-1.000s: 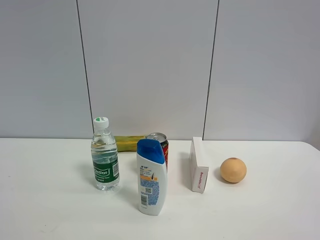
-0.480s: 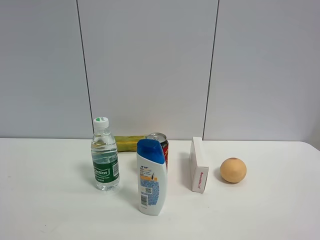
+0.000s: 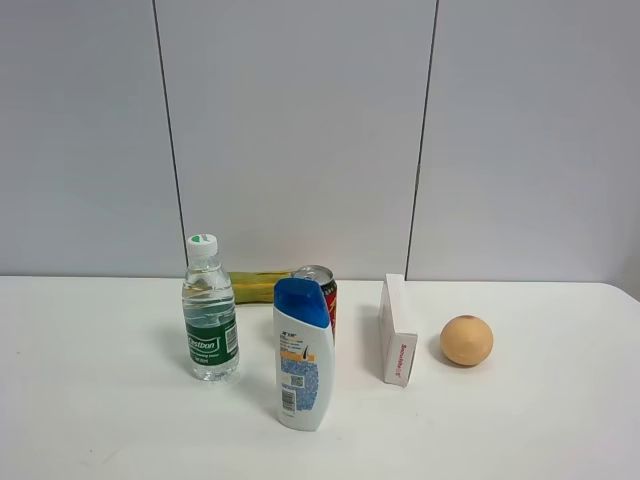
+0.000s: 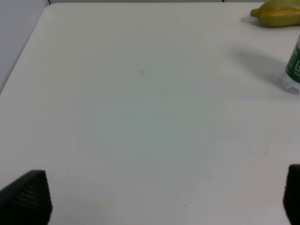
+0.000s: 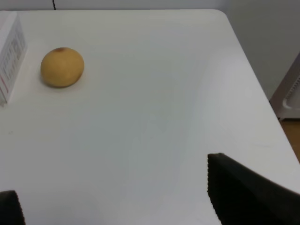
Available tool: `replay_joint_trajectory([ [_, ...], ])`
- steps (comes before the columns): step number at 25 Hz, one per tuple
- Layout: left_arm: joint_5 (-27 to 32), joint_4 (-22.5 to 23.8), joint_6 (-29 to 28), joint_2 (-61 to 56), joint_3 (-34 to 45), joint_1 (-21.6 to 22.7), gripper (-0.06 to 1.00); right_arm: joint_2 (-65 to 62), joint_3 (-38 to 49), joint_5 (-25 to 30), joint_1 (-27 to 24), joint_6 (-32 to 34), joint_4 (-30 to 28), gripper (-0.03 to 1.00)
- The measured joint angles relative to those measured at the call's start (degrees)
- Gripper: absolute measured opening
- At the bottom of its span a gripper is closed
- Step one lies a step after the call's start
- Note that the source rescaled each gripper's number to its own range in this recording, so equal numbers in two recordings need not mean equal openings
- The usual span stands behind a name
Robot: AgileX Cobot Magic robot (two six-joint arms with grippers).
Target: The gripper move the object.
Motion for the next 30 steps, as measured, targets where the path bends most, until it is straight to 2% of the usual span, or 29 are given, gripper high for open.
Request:
replay_joint_trajectory([
  [20,0.0,0.0,0.0,0.0,0.0,0.0,1.0,0.0,1.28,-0.73,0.0,6.7,-5.75,0.74],
  [30,0.0,0.0,0.0,0.0,0.0,0.0,1.0,0.0,1.28,-0.73,0.0,7.62,-6.05,0.74],
])
